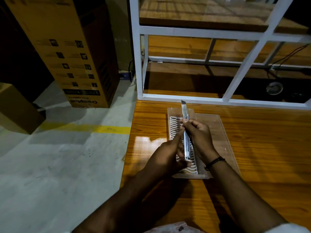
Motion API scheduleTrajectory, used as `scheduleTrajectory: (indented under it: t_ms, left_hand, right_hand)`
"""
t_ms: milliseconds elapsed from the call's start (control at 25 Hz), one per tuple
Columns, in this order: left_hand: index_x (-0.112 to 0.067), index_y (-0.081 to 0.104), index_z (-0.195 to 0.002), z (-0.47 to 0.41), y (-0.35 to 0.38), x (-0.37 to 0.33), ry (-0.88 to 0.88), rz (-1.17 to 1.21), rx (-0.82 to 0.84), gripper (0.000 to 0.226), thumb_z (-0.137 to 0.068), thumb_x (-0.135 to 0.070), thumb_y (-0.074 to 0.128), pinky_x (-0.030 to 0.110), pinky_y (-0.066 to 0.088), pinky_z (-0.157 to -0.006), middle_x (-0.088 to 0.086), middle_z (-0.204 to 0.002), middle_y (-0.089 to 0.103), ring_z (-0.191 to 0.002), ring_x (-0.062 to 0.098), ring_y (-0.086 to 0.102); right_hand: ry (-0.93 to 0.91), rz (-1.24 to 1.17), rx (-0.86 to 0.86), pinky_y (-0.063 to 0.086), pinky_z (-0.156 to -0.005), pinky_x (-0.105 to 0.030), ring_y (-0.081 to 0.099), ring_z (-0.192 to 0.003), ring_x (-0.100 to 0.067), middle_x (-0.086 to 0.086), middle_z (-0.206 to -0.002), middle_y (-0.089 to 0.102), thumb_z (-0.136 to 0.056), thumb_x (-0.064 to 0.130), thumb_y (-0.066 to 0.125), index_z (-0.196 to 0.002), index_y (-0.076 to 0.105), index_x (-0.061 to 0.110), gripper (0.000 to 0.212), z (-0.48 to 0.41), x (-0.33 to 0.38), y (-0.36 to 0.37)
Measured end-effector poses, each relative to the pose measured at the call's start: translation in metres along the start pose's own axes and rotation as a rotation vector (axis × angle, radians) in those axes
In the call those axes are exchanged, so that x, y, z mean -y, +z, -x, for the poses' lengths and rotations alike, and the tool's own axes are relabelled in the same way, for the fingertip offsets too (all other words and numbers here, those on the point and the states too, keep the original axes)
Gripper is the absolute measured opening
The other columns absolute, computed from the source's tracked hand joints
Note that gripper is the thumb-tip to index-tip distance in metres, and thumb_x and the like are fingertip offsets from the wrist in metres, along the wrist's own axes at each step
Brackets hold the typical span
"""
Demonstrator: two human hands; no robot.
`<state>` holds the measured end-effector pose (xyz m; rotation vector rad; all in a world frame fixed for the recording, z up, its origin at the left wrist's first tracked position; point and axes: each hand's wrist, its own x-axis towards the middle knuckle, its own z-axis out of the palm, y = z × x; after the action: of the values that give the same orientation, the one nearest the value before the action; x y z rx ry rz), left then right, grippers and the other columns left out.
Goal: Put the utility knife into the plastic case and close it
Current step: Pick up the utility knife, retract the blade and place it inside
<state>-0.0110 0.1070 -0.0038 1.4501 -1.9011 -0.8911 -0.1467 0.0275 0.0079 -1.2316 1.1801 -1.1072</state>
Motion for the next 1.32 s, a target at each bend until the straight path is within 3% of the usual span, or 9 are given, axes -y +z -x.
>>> scheduleTrajectory:
  t_ms: [120,280,480,560,680,840,1040,1160,1320]
  left_hand:
    - [-0.034,0.014,-0.165,0.001,0.002,0.008,0.007,0.037,-0.003,0.118,-0.077,-0.018,0.090,0.031,0.058,-0.080,-0.002,-0.104,0.069,-0.088,0.014,0.068]
    - [-0.031,0.018,-0.165,0.002,0.006,0.013,0.060,0.101,-0.034,0.116,-0.076,-0.014,0.090,0.015,0.052,-0.075,-0.014,-0.095,0.061,-0.082,0.005,0.064]
    - [-0.032,0.019,-0.165,0.000,0.009,0.020,0.048,0.137,-0.054,0.115,-0.076,-0.018,0.091,0.025,0.057,-0.078,-0.015,-0.098,0.062,-0.083,0.007,0.066]
    - [-0.032,0.020,-0.164,0.001,0.010,0.019,0.055,0.128,-0.065,0.114,-0.076,-0.018,0.090,0.027,0.057,-0.076,-0.013,-0.098,0.062,-0.082,0.007,0.064]
    - [-0.034,0.019,-0.164,0.004,0.011,0.017,0.057,0.122,-0.079,0.114,-0.075,-0.019,0.090,0.027,0.056,-0.077,-0.004,-0.104,0.068,-0.083,0.008,0.062]
    - [-0.037,0.024,-0.162,0.004,0.011,0.019,0.042,0.150,-0.083,0.113,-0.073,-0.019,0.091,0.033,0.057,-0.075,-0.008,-0.095,0.064,-0.078,0.011,0.064]
    - [-0.036,0.021,-0.162,0.004,0.013,0.018,0.011,0.187,-0.079,0.116,-0.073,-0.018,0.092,0.025,0.056,-0.073,-0.003,-0.098,0.065,-0.082,0.013,0.064]
    - [-0.036,0.020,-0.164,0.001,0.013,0.020,0.027,0.177,-0.064,0.116,-0.074,-0.017,0.091,0.031,0.058,-0.075,-0.004,-0.098,0.064,-0.081,0.010,0.064]
    - [-0.036,0.016,-0.164,0.001,0.014,0.022,0.057,0.125,-0.070,0.117,-0.075,-0.018,0.089,0.010,0.048,-0.076,0.006,-0.120,0.070,-0.086,-0.014,0.059]
  right_hand:
    - [-0.019,-0.003,0.007,0.050,-0.083,-0.044,0.064,-0.084,-0.028,-0.036,-0.100,0.067,-0.082,0.044,0.069,-0.095,0.070,-0.005,0.051,0.002,-0.004,0.004]
    - [-0.038,0.011,0.013,0.048,-0.082,-0.043,0.063,-0.084,-0.028,-0.038,-0.102,0.065,-0.091,0.030,0.064,-0.097,0.070,-0.004,0.035,0.000,-0.008,0.003]
    - [-0.082,0.115,0.044,0.051,-0.083,-0.065,0.060,-0.094,-0.058,-0.035,-0.101,0.066,-0.094,0.028,0.061,-0.098,0.072,0.014,0.018,0.003,-0.009,-0.002]
    - [-0.080,0.146,0.037,0.054,-0.086,-0.063,0.066,-0.093,-0.050,-0.029,-0.098,0.070,-0.095,0.023,0.063,-0.104,0.074,0.022,0.015,0.005,-0.010,-0.004]
    - [-0.056,0.170,-0.014,0.058,-0.091,-0.048,0.069,-0.089,-0.023,-0.011,-0.091,0.068,-0.092,0.014,0.069,-0.125,0.066,0.021,0.034,0.009,-0.008,-0.005]
    - [-0.103,0.194,-0.030,0.056,-0.077,-0.029,0.062,-0.075,-0.002,0.006,-0.082,0.058,-0.089,0.010,0.073,-0.139,0.058,0.021,0.054,0.016,-0.003,-0.008]
    - [-0.065,0.127,0.017,0.059,-0.082,-0.045,0.069,-0.080,-0.019,-0.018,-0.090,0.066,-0.086,0.007,0.075,-0.142,0.055,0.022,0.061,0.022,-0.005,-0.015]
    - [-0.063,0.136,0.040,0.057,-0.077,-0.042,0.066,-0.077,-0.018,-0.009,-0.085,0.063,-0.086,0.004,0.074,-0.143,0.055,0.023,0.062,0.025,-0.010,-0.017]
    - [-0.077,0.168,0.050,0.059,-0.079,-0.047,0.067,-0.079,-0.017,-0.011,-0.088,0.063,-0.085,0.009,0.076,-0.140,0.056,0.033,0.063,0.031,-0.013,-0.020]
